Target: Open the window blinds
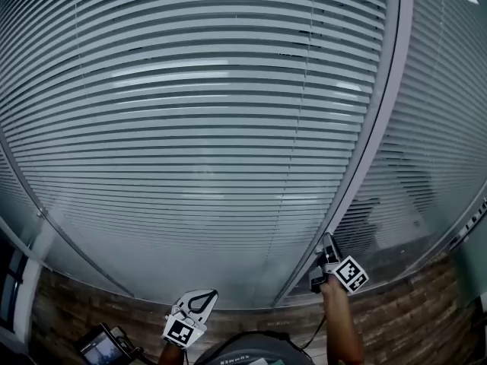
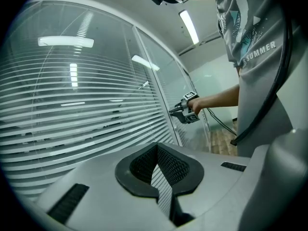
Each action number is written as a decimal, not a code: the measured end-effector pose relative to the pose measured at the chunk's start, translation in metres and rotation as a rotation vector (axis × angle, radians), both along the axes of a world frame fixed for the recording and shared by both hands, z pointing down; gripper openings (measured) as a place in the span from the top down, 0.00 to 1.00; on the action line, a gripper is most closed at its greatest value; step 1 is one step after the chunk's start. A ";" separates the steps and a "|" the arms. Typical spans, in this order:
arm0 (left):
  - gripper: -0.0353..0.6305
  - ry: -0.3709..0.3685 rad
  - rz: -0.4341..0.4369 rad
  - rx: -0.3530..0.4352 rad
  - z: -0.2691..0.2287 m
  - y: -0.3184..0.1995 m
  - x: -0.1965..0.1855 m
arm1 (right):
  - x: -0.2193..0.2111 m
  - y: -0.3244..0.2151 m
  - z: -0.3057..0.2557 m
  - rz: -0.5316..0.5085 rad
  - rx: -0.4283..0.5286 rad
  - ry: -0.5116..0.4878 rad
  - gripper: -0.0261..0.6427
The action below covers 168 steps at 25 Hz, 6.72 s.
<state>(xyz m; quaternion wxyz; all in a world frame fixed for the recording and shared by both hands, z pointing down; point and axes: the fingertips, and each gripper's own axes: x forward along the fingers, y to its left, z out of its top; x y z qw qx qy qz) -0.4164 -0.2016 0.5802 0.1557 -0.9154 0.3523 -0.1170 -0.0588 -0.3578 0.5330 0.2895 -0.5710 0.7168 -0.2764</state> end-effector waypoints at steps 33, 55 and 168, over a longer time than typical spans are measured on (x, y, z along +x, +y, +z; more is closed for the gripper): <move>0.95 0.009 0.020 -0.017 0.008 -0.012 0.009 | -0.002 0.002 0.005 0.057 0.010 0.598 0.79; 0.95 -0.004 0.010 -0.026 0.013 -0.009 0.010 | 0.007 -0.001 0.003 0.113 0.011 0.218 0.79; 0.95 0.018 -0.031 -0.083 0.020 0.002 -0.005 | -0.215 0.121 -0.065 -0.822 0.431 0.920 0.79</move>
